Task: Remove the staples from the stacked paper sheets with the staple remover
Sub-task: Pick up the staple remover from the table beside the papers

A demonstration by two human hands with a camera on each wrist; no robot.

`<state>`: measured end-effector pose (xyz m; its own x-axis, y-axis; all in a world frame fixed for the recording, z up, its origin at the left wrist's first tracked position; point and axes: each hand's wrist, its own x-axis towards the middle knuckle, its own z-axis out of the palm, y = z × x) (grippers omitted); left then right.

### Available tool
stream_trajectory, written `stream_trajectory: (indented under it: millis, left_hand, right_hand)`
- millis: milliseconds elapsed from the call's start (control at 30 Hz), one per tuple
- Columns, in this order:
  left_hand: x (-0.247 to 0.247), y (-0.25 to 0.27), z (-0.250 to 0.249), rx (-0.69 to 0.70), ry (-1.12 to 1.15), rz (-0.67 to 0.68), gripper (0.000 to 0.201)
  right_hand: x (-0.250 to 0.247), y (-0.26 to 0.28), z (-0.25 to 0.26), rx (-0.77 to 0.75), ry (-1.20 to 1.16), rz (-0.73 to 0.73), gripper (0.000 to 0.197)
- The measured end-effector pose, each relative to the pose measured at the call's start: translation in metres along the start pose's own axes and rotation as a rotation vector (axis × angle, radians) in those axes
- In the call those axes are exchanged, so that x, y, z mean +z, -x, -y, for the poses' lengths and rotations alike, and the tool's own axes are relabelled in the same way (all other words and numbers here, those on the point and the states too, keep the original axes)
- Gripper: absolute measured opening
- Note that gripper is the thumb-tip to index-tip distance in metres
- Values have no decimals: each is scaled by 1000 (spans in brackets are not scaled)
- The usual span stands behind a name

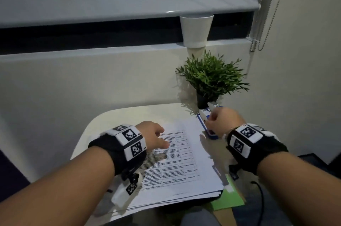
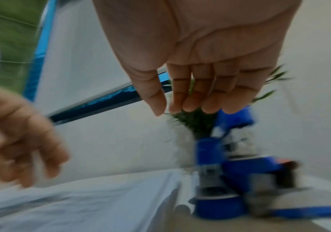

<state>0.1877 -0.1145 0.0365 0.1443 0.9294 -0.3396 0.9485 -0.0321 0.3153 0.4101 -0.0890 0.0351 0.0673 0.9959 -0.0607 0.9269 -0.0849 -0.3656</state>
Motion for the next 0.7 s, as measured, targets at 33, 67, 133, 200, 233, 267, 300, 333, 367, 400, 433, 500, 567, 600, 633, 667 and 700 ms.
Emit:
stream_trajectory:
  millis: [33, 67, 133, 200, 233, 267, 300, 333, 367, 400, 433, 500, 567, 600, 633, 667, 700]
  left_hand:
    - [2, -4, -2, -4, -15, 17, 63]
    - [4, -9, -5, -12, -23, 30, 63]
    - [7, -18, -14, -30, -11, 24, 63]
    - [8, -27, -27, -33, -1, -4, 64]
    - [7, -31, -35, -23, -8, -15, 65]
    - [7, -36, -43, -7, -18, -21, 65]
    - [7, -40, -52, 10, -24, -21, 65]
    - [6, -44, -61, 27, -28, -15, 64]
    - [5, -47, -70, 40, -30, -4, 63]
    - [5, -51, -77, 51, -29, 7, 62]
    - [6, -54, -83, 58, -29, 19, 62]
    - [9, -61, -91, 64, -28, 33, 63]
    - [12, -66, -94, 69, -23, 24, 63]
    - [14, -66, -94, 75, -13, 14, 63]
    - [15, -66, -94, 89, 6, -6, 62]
    - [15, -64, -93, 113, 35, -44, 60]
    - [15, -62, -91, 146, 72, -105, 57]
  right_hand:
    - [-8, -4, -13, 65, -32, -39, 12]
    - [-14, -10, -26, 123, -56, -57, 14]
    - [-20, -19, -45, 209, -100, -50, 25]
    - [-20, -23, -53, 207, -129, -27, 41]
    - [-19, -25, -53, 167, -123, -22, 48]
    - [-19, -27, -52, 116, -101, -13, 53]
    - [-18, -28, -49, 66, -83, -6, 55]
    - [-18, -29, -46, 32, -81, 2, 54]
    - [-19, -31, -44, 13, -97, 7, 52]
    - [-18, -34, -42, 8, -105, 9, 49]
    - [-18, -37, -41, 2, -93, 9, 47]
    - [-16, -43, -39, -8, -31, 17, 44]
    - [-15, -45, -39, -15, -13, -11, 37]
    - [-16, -46, -40, -18, -27, -33, 34]
    - [-18, -44, -41, -17, -49, -60, 32]
    - [-20, -41, -42, -13, -76, -91, 31]
    - [-24, -36, -43, -11, -102, -124, 31]
